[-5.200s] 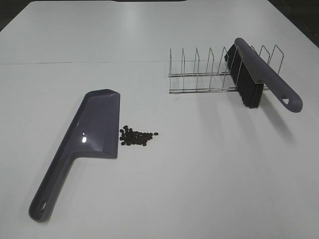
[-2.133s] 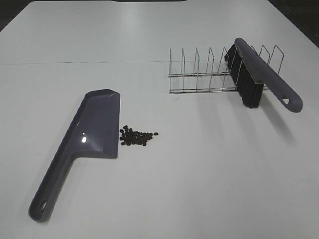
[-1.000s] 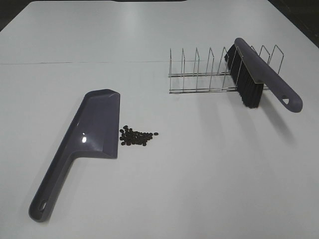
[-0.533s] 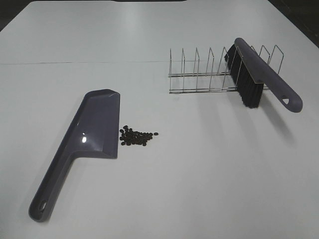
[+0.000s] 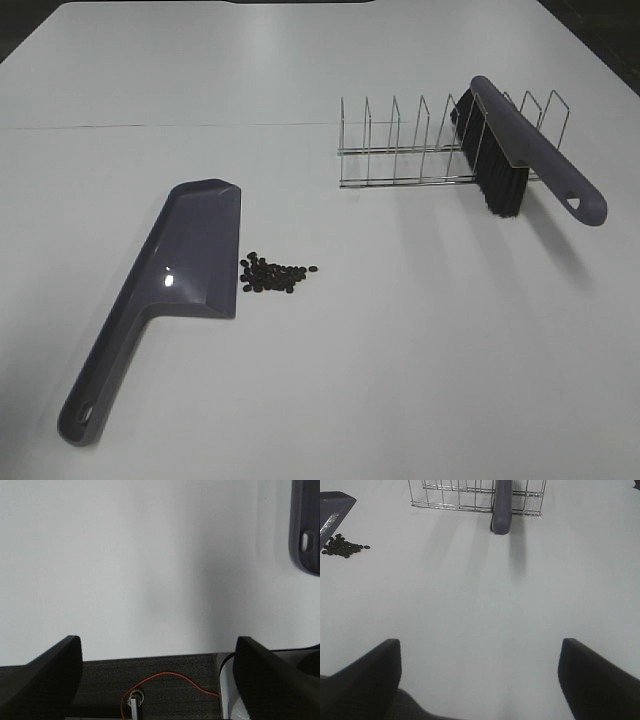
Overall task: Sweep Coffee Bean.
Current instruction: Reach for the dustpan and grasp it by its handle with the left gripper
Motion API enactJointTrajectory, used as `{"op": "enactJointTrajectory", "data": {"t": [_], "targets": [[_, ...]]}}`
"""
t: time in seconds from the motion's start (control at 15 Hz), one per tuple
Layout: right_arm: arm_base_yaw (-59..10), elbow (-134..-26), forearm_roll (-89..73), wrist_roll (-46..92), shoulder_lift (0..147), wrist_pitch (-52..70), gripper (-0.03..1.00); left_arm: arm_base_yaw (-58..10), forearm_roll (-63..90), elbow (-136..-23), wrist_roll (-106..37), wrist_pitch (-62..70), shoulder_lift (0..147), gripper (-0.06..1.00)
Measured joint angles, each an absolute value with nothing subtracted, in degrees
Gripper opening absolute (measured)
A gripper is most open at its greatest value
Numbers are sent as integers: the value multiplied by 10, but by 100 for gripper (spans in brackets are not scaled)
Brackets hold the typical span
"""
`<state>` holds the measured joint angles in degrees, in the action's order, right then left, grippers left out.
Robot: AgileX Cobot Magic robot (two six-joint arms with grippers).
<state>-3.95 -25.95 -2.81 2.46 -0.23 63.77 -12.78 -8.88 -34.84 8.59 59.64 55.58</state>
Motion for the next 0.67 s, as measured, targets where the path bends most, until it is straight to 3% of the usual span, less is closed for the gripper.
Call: {"op": "enactJointTrajectory", "data": {"t": [0.4,0.67], "targets": [[-40,-260,-28,25,-2,638,75,-128,39,-487,15,485,818,79],[-40,-260,-28,25,-2,638,75,-131,128,-540,-36,478,943,82]]}}
